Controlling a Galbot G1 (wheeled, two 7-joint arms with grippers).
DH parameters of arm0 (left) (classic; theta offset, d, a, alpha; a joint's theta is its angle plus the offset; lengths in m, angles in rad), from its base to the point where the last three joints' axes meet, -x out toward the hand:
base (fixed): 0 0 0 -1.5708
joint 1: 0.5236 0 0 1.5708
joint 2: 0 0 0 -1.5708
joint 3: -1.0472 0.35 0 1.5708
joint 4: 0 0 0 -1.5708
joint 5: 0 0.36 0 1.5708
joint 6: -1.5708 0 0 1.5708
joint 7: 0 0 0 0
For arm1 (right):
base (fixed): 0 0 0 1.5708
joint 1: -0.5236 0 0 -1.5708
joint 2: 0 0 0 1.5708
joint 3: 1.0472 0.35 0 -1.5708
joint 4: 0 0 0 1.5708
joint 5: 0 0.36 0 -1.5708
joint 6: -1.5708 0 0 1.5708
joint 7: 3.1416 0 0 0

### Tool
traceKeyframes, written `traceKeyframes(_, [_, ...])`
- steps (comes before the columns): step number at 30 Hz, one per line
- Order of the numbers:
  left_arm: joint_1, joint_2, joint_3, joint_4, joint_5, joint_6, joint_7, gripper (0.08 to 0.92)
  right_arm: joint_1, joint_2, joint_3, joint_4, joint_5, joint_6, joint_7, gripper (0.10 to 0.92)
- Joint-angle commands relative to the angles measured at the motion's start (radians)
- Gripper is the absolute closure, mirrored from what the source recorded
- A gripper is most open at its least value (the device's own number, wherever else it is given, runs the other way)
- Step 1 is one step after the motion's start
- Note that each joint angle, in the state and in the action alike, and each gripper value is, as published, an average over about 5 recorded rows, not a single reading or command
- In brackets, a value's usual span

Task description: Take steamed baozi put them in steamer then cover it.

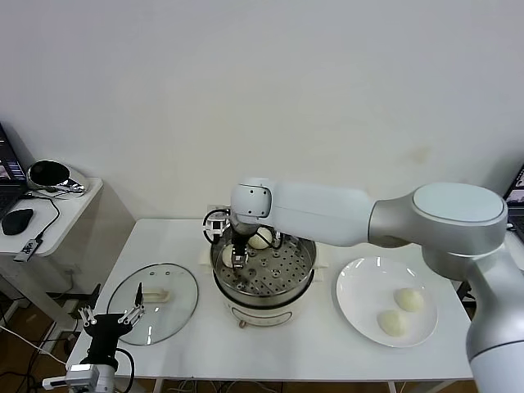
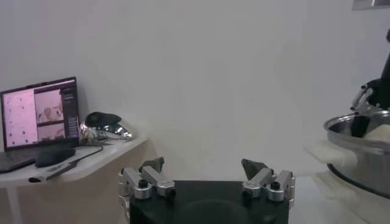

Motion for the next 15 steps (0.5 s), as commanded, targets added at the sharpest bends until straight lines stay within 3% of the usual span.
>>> traceKeyframes(1, [0.001, 0.001, 0.0, 0.0, 0.0, 0.001, 0.0, 0.177, 0.125, -0.109, -0.008, 0.114, -0.01, 0.011, -0.118, 0.204])
traceKeyframes(9, [0.004, 0.003, 0.009, -0.013, 0.003, 0.002, 0.001, 0.177, 0.36, -0.539, -0.137, 0.427, -0.171, 0.145, -0.314, 0.203])
traceKeyframes(15, [0.012, -0.001, 0.025, -0.024, 0.017, 0.002, 0.001, 0.177, 0.344, -0.862, -0.182, 0.537, -0.363, 0.293, -0.383, 0.203])
